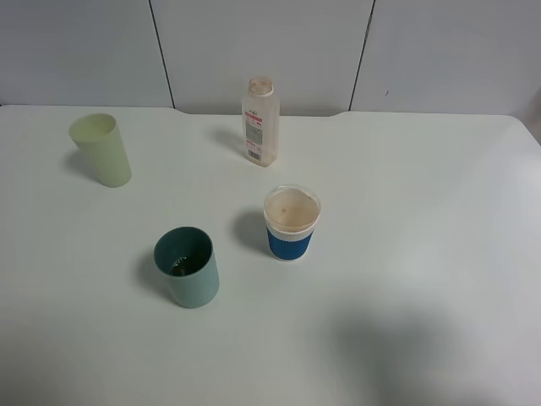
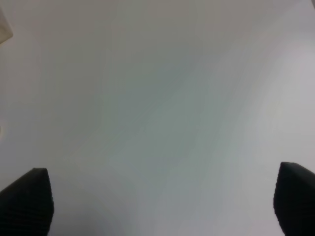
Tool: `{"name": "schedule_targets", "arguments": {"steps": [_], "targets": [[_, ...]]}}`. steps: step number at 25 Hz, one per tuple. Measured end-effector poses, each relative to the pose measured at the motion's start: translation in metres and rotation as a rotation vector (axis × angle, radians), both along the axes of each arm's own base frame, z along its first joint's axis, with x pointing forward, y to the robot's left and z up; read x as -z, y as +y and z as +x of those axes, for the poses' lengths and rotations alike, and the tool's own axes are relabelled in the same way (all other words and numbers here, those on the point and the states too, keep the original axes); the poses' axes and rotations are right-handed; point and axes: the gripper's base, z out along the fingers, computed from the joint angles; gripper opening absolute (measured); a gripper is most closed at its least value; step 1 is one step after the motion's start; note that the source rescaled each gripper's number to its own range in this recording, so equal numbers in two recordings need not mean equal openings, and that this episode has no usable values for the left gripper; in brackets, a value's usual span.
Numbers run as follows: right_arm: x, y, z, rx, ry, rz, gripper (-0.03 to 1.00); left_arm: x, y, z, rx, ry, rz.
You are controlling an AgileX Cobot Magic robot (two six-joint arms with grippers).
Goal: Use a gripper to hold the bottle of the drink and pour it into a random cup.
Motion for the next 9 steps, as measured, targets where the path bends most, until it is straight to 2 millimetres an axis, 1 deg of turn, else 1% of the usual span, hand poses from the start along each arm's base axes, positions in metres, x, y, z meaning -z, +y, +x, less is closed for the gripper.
{"name": "schedule_targets", "arguments": {"steps": [9], "targets": [[0.0, 0.0, 0.0, 0.0, 0.0, 0.0, 0.97, 0.0, 0.0, 0.0, 0.0, 0.0, 0.0]]}}
